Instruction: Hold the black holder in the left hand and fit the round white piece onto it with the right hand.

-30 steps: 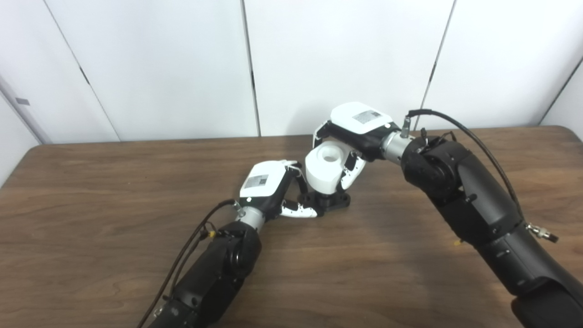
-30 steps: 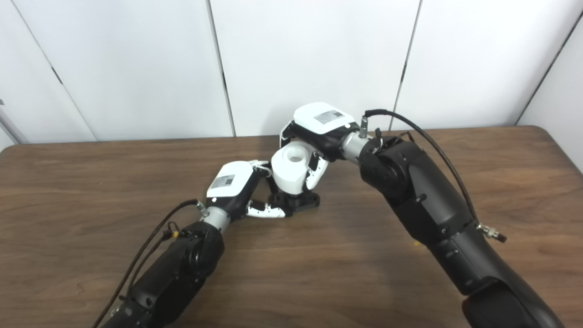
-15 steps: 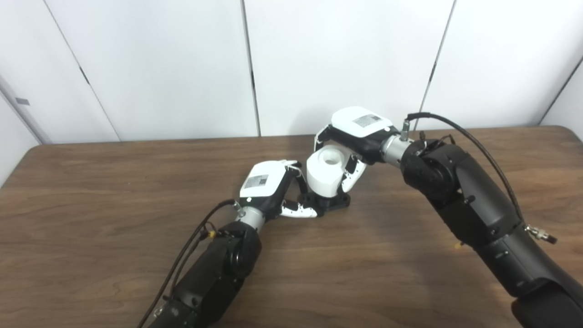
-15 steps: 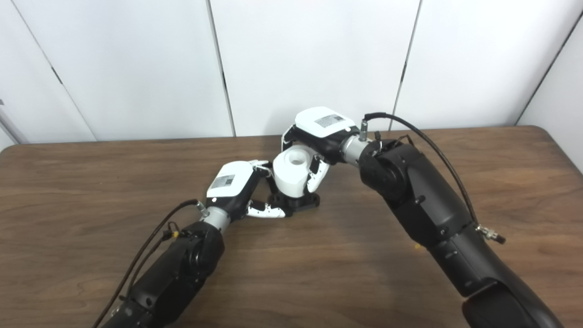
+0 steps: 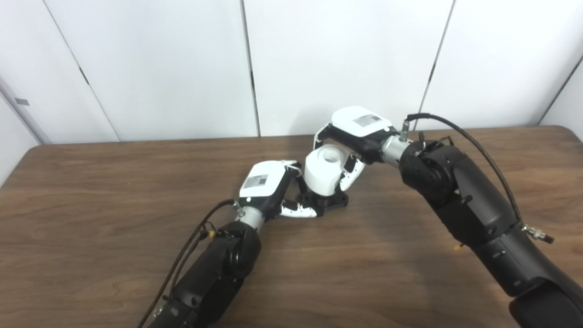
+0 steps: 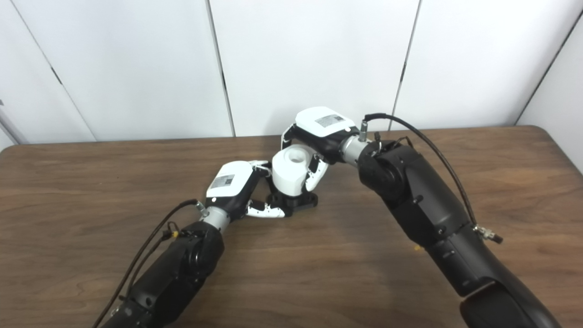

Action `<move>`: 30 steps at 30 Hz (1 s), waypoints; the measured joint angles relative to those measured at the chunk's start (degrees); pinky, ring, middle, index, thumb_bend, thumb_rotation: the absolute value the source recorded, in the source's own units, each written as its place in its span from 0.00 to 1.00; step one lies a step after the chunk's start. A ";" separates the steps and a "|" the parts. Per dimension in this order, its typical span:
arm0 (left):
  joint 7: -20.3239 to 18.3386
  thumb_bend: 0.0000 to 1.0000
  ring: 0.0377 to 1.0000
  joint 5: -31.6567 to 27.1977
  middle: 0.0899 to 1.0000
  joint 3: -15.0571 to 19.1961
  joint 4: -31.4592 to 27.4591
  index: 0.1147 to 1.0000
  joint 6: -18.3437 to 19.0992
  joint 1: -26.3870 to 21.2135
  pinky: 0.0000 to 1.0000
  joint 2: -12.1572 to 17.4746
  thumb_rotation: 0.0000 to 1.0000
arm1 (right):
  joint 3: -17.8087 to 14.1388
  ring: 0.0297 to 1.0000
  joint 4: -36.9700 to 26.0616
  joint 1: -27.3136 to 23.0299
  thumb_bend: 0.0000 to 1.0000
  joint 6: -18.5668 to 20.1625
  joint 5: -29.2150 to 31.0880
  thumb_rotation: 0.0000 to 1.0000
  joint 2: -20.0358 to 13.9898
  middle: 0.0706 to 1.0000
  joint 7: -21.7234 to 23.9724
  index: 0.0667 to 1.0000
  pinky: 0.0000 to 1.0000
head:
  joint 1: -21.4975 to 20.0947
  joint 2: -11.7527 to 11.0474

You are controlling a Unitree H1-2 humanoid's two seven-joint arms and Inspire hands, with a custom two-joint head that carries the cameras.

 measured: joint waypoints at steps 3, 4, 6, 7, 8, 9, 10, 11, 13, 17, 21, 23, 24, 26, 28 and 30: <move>0.00 0.52 0.88 -0.06 0.84 0.01 0.00 0.41 0.00 0.00 0.75 -0.05 0.08 | 0.29 0.76 -0.02 -0.03 0.52 -0.03 0.03 0.13 0.43 0.71 -0.02 0.45 0.70 | 0.00 0.09; 0.00 0.52 0.88 -0.06 0.84 0.00 0.00 0.41 0.00 0.00 0.75 -0.06 0.08 | 0.44 0.76 -0.02 -0.09 0.52 -0.04 0.02 0.13 0.51 0.71 -0.02 0.45 0.70 | 0.00 0.09; 0.00 0.52 0.88 -0.06 0.84 0.01 0.00 0.41 0.00 0.00 0.74 -0.06 0.08 | 0.67 0.76 -0.03 -0.17 0.52 -0.05 0.01 0.13 0.55 0.72 -0.06 0.45 0.70 | 0.00 0.09; 0.00 0.52 0.88 -0.06 0.84 0.02 0.00 0.41 0.00 -0.01 0.75 -0.06 0.08 | 0.74 0.76 -0.03 -0.20 0.52 -0.05 0.01 0.14 0.55 0.71 -0.07 0.45 0.70 | 0.00 0.17; 0.00 0.52 0.88 -0.07 0.84 0.03 0.00 0.41 0.00 0.00 0.75 -0.06 0.08 | 0.76 0.76 -0.04 -0.20 0.52 -0.05 0.01 0.14 0.55 0.71 -0.06 0.45 0.70 | 0.00 0.18; 0.00 0.52 0.88 -0.07 0.84 0.04 0.00 0.41 0.00 -0.01 0.75 -0.06 0.08 | 0.81 0.76 -0.06 -0.20 0.52 -0.04 0.01 0.14 0.55 0.72 -0.06 0.45 0.71 | 0.00 0.18; 0.00 0.52 0.88 -0.07 0.84 0.04 0.00 0.41 0.00 -0.01 0.74 -0.06 0.08 | 0.88 0.76 -0.10 -0.20 0.52 -0.02 0.01 0.14 0.54 0.72 -0.04 0.45 0.71 | 0.00 0.26; 0.00 0.52 0.87 -0.06 0.84 0.04 0.00 0.41 0.01 -0.01 0.73 -0.06 0.08 | 0.95 0.77 -0.15 -0.20 0.52 -0.02 0.00 0.14 0.54 0.72 0.00 0.45 0.71 | 0.00 0.26; 0.00 0.52 0.87 -0.06 0.84 0.03 0.00 0.41 0.01 -0.01 0.72 -0.06 0.08 | 1.19 0.77 -0.30 -0.20 0.52 -0.02 -0.01 0.14 0.53 0.72 0.05 0.45 0.72 | -0.09 0.26; 0.00 0.52 0.88 -0.06 0.84 0.05 0.00 0.41 0.01 -0.04 0.75 -0.06 0.08 | 1.74 0.77 -0.52 -0.26 0.52 -0.01 -0.02 0.14 0.54 0.72 0.10 0.45 0.72 | -0.09 0.26; -0.01 0.52 0.88 -0.08 0.84 0.04 0.00 0.41 0.01 -0.04 0.74 -0.06 0.08 | 2.19 0.78 -0.60 -0.52 0.52 0.01 -0.02 0.13 0.40 0.73 0.34 0.45 0.73 | -0.09 0.18; -0.01 0.52 0.88 -0.07 0.84 0.04 0.00 0.41 0.01 -0.06 0.74 -0.06 0.08 | 2.41 0.79 -0.71 -0.75 0.52 0.02 0.01 0.13 0.32 0.73 0.93 0.45 0.73 | -0.18 0.18; -0.01 0.52 0.88 -0.07 0.84 0.03 0.00 0.41 0.01 -0.10 0.74 -0.04 0.08 | 2.49 0.79 -0.85 -0.82 0.52 0.02 0.02 0.13 0.28 0.73 1.29 0.45 0.73 | -0.18 0.18; -0.01 0.52 0.88 -0.07 0.84 0.02 0.00 0.41 0.01 -0.10 0.73 -0.05 0.08 | 2.64 0.78 -1.27 -0.94 0.52 0.03 0.12 0.13 0.09 0.72 2.18 0.44 0.72 | -0.26 0.26; -0.01 0.52 0.88 -0.07 0.84 0.01 0.00 0.41 0.00 -0.11 0.74 -0.06 0.08 | 3.11 0.78 -1.36 -1.04 0.52 -0.03 0.05 0.13 -0.17 0.72 3.45 0.45 0.72 | -0.18 0.26; -0.01 0.52 0.88 -0.08 0.84 0.00 0.00 0.41 -0.03 -0.09 0.74 -0.06 0.08 | 3.56 0.78 -1.28 -0.76 0.52 0.04 0.08 0.13 -0.70 0.72 4.29 0.45 0.72 | -0.26 0.35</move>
